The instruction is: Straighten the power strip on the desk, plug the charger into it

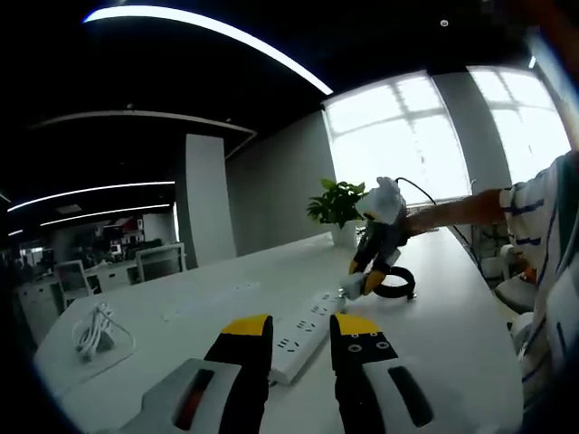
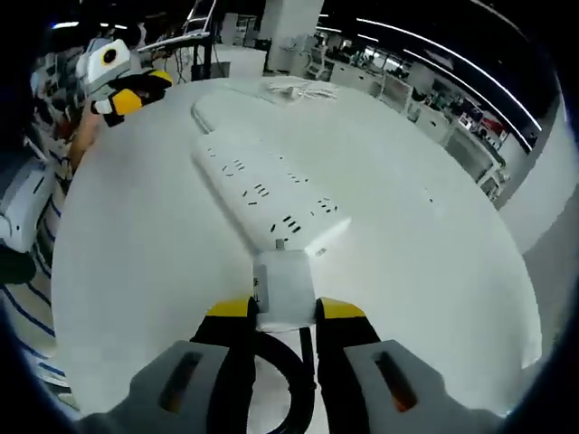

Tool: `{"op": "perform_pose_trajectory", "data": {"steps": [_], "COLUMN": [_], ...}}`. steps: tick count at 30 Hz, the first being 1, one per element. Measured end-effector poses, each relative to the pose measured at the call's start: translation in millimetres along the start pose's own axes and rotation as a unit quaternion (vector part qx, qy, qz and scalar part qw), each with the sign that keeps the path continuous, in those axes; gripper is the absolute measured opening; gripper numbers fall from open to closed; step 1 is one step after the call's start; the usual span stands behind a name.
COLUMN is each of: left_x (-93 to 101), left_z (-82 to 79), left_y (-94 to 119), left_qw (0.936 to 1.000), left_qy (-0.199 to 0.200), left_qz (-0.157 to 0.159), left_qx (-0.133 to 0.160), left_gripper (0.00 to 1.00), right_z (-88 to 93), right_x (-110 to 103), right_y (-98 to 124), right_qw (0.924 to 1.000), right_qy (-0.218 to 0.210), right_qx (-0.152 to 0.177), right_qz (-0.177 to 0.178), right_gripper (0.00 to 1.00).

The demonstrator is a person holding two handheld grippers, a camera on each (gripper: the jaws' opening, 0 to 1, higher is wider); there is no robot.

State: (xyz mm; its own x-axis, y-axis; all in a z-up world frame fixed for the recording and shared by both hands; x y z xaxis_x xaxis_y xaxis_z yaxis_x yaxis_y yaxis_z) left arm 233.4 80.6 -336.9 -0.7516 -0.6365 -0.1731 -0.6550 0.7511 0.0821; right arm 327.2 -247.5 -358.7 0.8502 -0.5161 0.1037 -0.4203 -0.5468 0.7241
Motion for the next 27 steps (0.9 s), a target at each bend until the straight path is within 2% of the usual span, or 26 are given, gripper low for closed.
{"op": "perform_pose_trajectory", "data": {"steps": [2,5,7,12,14,22,24,25,27], "left_x": [0.3,0.2,0.3,-0.3,-1.1,-1.9,-1.4,-1.2,-0.8], "left_z": [0.7,3.1,4.1,5.5,5.5,6.1,6.1,5.9,5.3], "left_y": [-0.9,-2.9,-3.9,-4.5,-4.2,-4.1,-4.0,-3.9,-3.7], "left_qw": [1.0000,1.0000,0.9999,0.9999,0.9999,0.9999,0.9999,0.9999,0.9999], "left_qy": [-0.002,-0.002,-0.001,-0.003,-0.002,0.000,-0.001,-0.001,-0.002], "left_qz": [0.000,0.000,0.001,0.000,-0.001,-0.001,0.000,0.000,0.001], "left_qx": [-0.002,-0.008,-0.010,-0.014,-0.013,-0.014,-0.014,-0.014,-0.012], "left_gripper": [0.26,0.26,0.26,0.26,0.26,0.26,0.26,0.26,0.26], "right_z": [10.2,21.1,24.7,27.0,27.8,32.9,31.0,28.6,27.6], "right_x": [1.6,1.9,0.9,-3.7,-6.7,-10.0,-12.2,-12.1,-12.5], "right_y": [-0.8,-1.4,-1.9,-5.1,-8.6,-8.6,-4.5,-2.3,3.6], "right_qw": [0.9988,0.9931,0.9907,0.9875,0.9870,0.9836,0.9804,0.9764,0.9719], "right_qy": [-0.030,-0.077,-0.081,-0.079,-0.083,-0.077,-0.076,-0.078,-0.093], "right_qx": [0.037,0.085,0.106,0.133,0.135,0.163,0.181,0.200,0.215], "right_qz": [-0.010,-0.023,-0.026,-0.028,-0.031,0.003,0.013,0.018,0.021], "right_gripper": [0.24,0.24,0.24,0.25,0.25,0.25,0.25,0.25,0.26]}}
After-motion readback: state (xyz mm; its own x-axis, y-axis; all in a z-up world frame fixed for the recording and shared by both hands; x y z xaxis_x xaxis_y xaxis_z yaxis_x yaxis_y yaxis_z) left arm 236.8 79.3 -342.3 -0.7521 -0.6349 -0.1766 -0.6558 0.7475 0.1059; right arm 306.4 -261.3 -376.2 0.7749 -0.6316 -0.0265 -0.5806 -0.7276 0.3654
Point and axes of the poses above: the point that each gripper's makers call its tool centre point, and the gripper's own axes: y roughly backward along the fingers, x roughly to its right, z roughly out of its underside, the point moved 8 cm from there along y, roughly backward along the fingers, and after that the axes turned 5 degrees about -y, right-handed, at the moved point
